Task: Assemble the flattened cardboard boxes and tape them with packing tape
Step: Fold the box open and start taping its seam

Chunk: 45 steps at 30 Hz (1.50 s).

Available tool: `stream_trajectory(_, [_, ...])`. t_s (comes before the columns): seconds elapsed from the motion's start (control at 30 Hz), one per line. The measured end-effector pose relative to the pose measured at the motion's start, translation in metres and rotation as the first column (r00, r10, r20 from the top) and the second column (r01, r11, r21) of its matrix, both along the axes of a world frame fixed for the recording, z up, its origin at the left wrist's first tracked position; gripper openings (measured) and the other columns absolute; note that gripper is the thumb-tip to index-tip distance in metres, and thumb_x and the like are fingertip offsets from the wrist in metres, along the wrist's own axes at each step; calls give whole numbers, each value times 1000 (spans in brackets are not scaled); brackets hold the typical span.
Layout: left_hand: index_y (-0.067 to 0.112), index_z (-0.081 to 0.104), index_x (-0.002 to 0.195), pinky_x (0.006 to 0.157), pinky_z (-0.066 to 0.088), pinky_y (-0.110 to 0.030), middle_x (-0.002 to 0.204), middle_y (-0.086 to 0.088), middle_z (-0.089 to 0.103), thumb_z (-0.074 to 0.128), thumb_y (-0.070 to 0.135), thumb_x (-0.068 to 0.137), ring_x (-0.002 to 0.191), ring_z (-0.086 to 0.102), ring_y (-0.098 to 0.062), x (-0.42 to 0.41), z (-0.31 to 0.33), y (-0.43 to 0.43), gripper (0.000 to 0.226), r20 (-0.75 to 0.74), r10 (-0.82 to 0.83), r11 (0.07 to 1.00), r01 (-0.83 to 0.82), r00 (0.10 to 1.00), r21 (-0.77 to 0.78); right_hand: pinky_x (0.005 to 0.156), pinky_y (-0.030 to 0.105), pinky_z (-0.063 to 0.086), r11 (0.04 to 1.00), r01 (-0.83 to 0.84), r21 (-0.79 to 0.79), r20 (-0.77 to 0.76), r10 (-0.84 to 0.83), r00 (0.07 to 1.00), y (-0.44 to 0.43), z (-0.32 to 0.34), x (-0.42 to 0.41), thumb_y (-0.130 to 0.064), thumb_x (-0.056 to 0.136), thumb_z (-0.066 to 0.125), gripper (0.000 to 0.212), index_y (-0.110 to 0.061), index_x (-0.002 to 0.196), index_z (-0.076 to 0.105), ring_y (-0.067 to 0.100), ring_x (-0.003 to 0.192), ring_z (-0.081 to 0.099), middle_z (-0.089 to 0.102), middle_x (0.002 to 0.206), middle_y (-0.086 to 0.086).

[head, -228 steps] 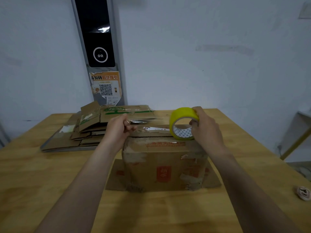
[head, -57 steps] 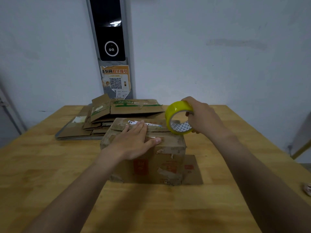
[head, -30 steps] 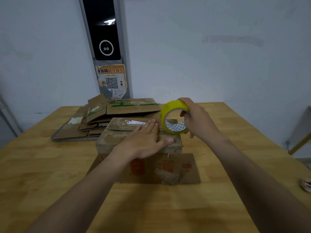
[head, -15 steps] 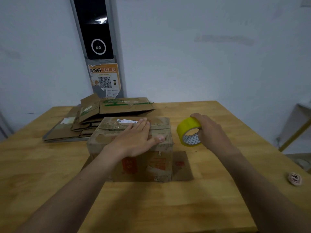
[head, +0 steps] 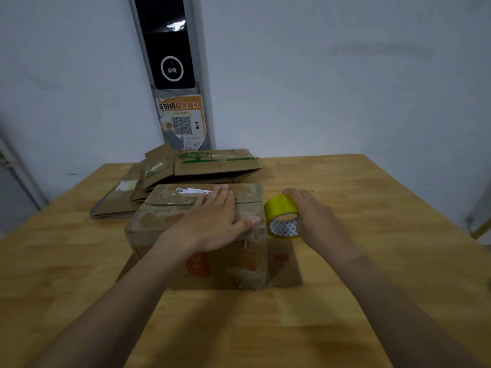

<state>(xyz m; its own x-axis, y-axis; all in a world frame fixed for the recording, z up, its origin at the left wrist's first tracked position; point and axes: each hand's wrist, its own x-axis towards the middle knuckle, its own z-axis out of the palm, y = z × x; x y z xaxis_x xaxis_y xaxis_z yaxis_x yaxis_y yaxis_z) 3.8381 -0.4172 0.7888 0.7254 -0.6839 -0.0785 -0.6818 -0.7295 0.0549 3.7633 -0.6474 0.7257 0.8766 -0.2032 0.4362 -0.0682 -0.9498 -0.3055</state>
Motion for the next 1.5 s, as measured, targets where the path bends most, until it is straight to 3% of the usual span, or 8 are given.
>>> stream_trajectory(0.43, [10, -3, 164, 129, -2, -41, 171, -4, -14, 23, 76, 95, 156, -16, -10, 0, -13, -24, 99, 101, -143, 988, 149, 985, -51, 52, 38, 42, 998, 52, -18, 13, -52, 999, 5, -8, -1, -4, 88, 54, 70, -44, 139, 28, 35, 84, 60, 52, 119, -1])
stream_trajectory(0.77, [11, -3, 164, 129, -2, -38, 172, -3, -13, 22, 77, 94, 156, -14, -10, -4, -13, -21, 99, 121, -128, 989, 136, 984, -64, 62, 47, 51, 998, 15, 64, -35, -13, 999, -7, -27, -13, -9, 98, 52, 54, -34, 142, 33, 34, 87, 58, 58, 119, 4])
stream_trajectory(0.97, [16, 7, 165, 128, -1, -32, 173, 2, -2, 32, 71, 97, 156, -5, -6, -14, -15, -12, 91, 165, -173, 974, 194, 971, -120, 102, 33, 41, 928, -157, 338, -385, 288, 877, -29, 17, -13, -53, 87, 74, 90, -36, 159, 22, 15, 134, 41, 33, 155, -5])
stream_trajectory(1.03, [21, 10, 165, 119, -10, -15, 171, 8, 0, 45, 63, 99, 148, -9, 9, -16, -10, -4, 86, 128, -248, 950, 267, 960, -164, 99, 28, 37, 902, -189, 389, -344, 333, 878, -27, 41, -15, -75, 79, 60, 90, -41, 157, 29, 7, 134, 38, 32, 155, -13])
stream_trajectory(1.1, [25, 14, 165, 111, -15, -5, 169, 14, 1, 56, 54, 97, 139, -11, 19, -21, -5, 2, 84, 90, -345, 914, 356, 934, -192, 103, 29, 38, 872, -241, 427, -148, 330, 932, -17, 57, -13, -71, 92, 45, 65, -43, 150, 44, 5, 136, 43, 42, 153, -16])
stream_trajectory(1.17, [26, 18, 164, 122, -9, -18, 169, 16, 4, 60, 48, 93, 149, -6, 11, -28, -3, 6, 84, 49, -430, 882, 431, 902, -192, 115, 29, 34, 832, -315, 457, -28, 368, 930, -2, 64, -10, -55, 104, 39, 45, -41, 145, 53, 0, 138, 42, 49, 150, -17])
stream_trajectory(1.3, [26, 22, 163, 128, -1, -31, 168, 15, 7, 61, 42, 95, 154, 2, 5, -38, -5, 22, 80, 84, -427, 878, 435, 900, -200, 110, 5, 19, 849, -411, 331, -177, 484, 857, 26, 52, -10, -32, 111, 35, 40, -30, 147, 53, -4, 143, 30, 36, 160, -11])
stream_trajectory(1.5, [33, 38, 157, 129, -2, -47, 163, 24, 22, 63, 50, 94, 152, 9, 8, -56, -19, 49, 70, 162, -317, 860, 355, 934, -367, 122, 28, 23, 917, -327, 226, -163, 367, 916, 42, 38, -35, -34, 111, 31, 44, -27, 154, 44, 7, 151, 27, 25, 167, -11])
